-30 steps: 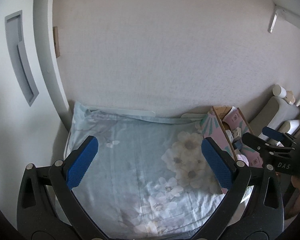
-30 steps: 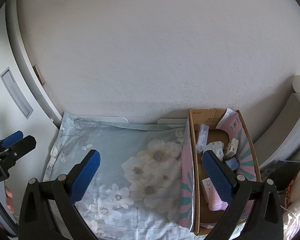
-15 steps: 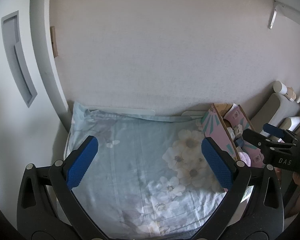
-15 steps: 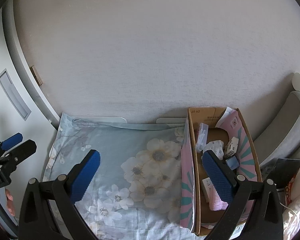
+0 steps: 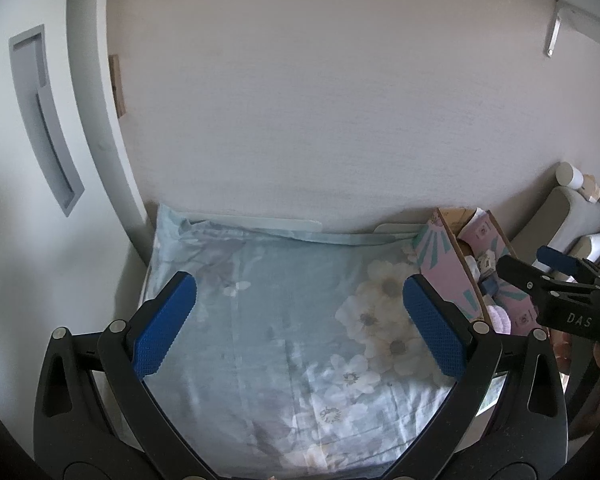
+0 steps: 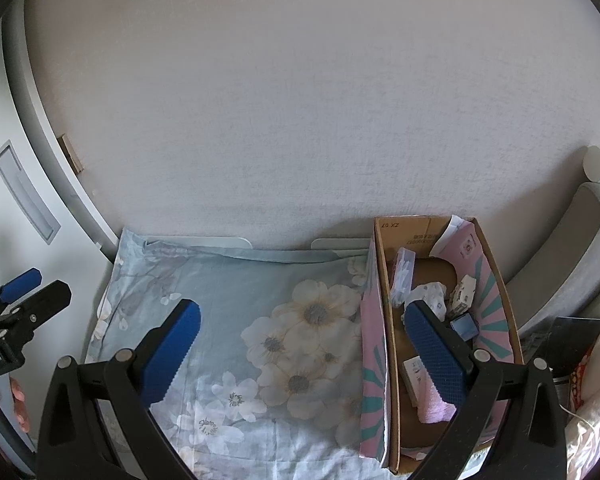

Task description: Organize objects

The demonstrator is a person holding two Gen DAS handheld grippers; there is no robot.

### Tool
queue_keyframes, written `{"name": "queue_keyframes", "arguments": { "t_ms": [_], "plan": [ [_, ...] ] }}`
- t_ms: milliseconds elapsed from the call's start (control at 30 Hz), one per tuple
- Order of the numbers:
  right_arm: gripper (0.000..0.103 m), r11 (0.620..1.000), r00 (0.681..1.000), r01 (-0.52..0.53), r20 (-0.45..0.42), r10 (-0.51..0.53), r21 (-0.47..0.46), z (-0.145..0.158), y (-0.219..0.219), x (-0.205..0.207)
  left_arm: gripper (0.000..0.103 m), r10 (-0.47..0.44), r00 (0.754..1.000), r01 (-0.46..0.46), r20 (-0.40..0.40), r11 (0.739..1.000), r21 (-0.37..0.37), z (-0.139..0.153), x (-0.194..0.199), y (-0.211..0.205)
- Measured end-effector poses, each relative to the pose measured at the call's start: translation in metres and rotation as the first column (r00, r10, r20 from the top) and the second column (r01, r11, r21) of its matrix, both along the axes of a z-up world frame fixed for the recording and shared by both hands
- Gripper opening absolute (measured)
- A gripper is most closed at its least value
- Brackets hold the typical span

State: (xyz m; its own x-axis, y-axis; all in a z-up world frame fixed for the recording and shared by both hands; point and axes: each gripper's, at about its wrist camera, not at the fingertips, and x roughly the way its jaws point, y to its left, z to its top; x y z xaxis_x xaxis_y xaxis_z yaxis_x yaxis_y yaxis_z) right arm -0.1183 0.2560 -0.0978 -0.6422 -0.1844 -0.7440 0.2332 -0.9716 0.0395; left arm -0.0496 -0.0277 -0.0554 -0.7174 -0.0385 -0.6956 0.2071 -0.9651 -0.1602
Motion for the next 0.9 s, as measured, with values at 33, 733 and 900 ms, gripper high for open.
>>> {"name": "queue_keyframes", "arguments": {
  "t_ms": [33,733,900],
  "plan": [
    [0.102,1.000,1.000,0.000,0.000,0.000,0.002,0.000,0.000,0.000,0.103,0.000,1.000,0.000,-0.002,1.000,-0.003,0.000,0.000,0.000],
    [0.102,1.000,1.000,0.003,-0.013,-0.003,0.008,0.004,0.001,0.002,0.103,0.047,0.997,-0.051,-0.054,0.996,-0.075,0.006,0.012,0.010],
    [0.102,1.000,1.000,0.003,-0.017,-0.003,0.007,0.006,0.001,0.002,0.103,0.052,0.998,-0.055,-0.047,0.996,-0.069,0.004,0.011,0.008]
  ]
}}
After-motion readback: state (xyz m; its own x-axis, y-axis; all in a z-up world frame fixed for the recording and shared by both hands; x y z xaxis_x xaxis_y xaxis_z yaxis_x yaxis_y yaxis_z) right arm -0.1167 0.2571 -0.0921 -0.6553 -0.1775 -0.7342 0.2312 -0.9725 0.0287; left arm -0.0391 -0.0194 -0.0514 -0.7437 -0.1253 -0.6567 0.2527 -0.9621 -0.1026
